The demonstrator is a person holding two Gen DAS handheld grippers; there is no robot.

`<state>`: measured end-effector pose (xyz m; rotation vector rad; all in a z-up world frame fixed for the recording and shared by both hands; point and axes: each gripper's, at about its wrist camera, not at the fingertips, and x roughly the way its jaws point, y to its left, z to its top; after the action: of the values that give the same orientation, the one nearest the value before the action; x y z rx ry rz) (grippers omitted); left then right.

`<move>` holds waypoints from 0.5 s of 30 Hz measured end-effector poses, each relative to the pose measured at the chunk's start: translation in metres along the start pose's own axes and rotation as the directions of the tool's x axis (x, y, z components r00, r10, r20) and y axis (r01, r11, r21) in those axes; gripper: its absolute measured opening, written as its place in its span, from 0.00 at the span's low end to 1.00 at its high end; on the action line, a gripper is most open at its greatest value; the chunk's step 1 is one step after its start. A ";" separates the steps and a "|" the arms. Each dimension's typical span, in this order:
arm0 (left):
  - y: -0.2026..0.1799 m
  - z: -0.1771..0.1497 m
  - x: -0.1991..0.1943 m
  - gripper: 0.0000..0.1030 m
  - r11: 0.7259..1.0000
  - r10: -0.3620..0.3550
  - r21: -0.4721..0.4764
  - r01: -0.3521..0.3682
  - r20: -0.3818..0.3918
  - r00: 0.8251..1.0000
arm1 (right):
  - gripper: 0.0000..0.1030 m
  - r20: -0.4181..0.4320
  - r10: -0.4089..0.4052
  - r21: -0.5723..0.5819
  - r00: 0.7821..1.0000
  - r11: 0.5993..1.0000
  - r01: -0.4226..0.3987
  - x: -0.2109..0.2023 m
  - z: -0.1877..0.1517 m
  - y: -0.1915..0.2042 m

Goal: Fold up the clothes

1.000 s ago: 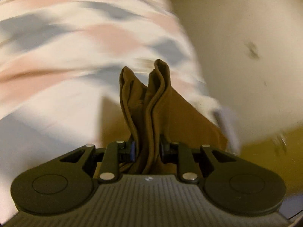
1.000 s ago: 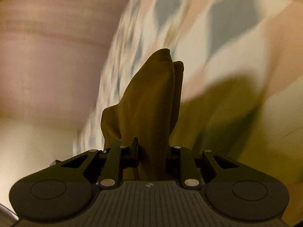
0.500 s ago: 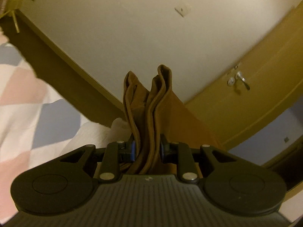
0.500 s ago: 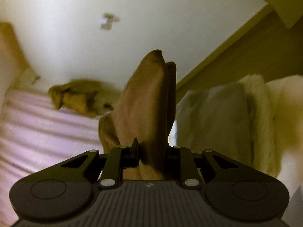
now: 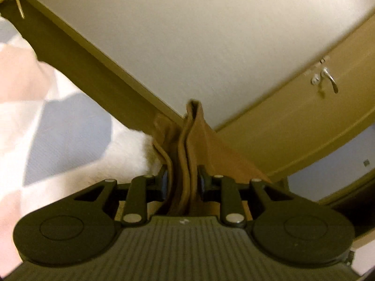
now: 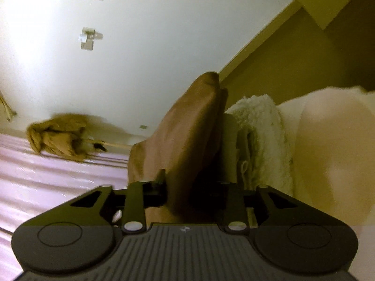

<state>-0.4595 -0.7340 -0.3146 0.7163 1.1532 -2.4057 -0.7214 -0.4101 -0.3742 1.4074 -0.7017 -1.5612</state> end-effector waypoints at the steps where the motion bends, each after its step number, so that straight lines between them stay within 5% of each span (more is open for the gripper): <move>1: -0.006 -0.001 -0.006 0.21 1.000 0.008 0.026 -0.009 0.035 0.999 | 0.46 0.038 -0.042 -0.067 0.998 0.997 0.045 -0.007 0.001 0.010; 4: -0.025 -0.005 -0.025 0.18 0.994 0.028 0.102 -0.043 0.139 0.990 | 0.47 0.228 -0.123 -0.309 0.966 0.932 0.191 -0.040 -0.003 0.047; 6: -0.038 -0.007 -0.038 0.18 0.986 0.037 0.151 -0.069 0.209 0.977 | 0.47 0.331 -0.100 -0.479 0.938 0.839 0.259 -0.044 -0.018 0.071; 9: -0.060 -0.014 -0.053 0.18 0.964 0.038 0.238 -0.116 0.311 0.950 | 0.47 0.377 -0.052 -0.666 0.925 0.679 0.309 -0.024 -0.048 0.094; 11: -0.078 -0.035 -0.040 0.19 0.913 0.023 0.373 -0.164 0.354 0.935 | 0.45 0.404 -0.029 -0.734 0.914 0.586 0.343 -0.001 -0.067 0.094; 13: -0.072 -0.051 -0.019 0.20 0.905 0.037 0.386 -0.177 0.344 0.938 | 0.45 0.437 -0.044 -0.758 0.898 0.519 0.394 0.023 -0.079 0.085; 15: -0.054 -0.066 0.005 0.17 0.894 0.122 0.373 -0.250 0.333 0.935 | 0.45 0.448 -0.090 -0.754 0.890 0.497 0.430 0.040 -0.084 0.067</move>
<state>-0.4735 -0.6501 -0.3198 0.5218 0.4348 -2.4980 -0.6217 -0.4627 -0.3510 0.4824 0.1662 -2.0264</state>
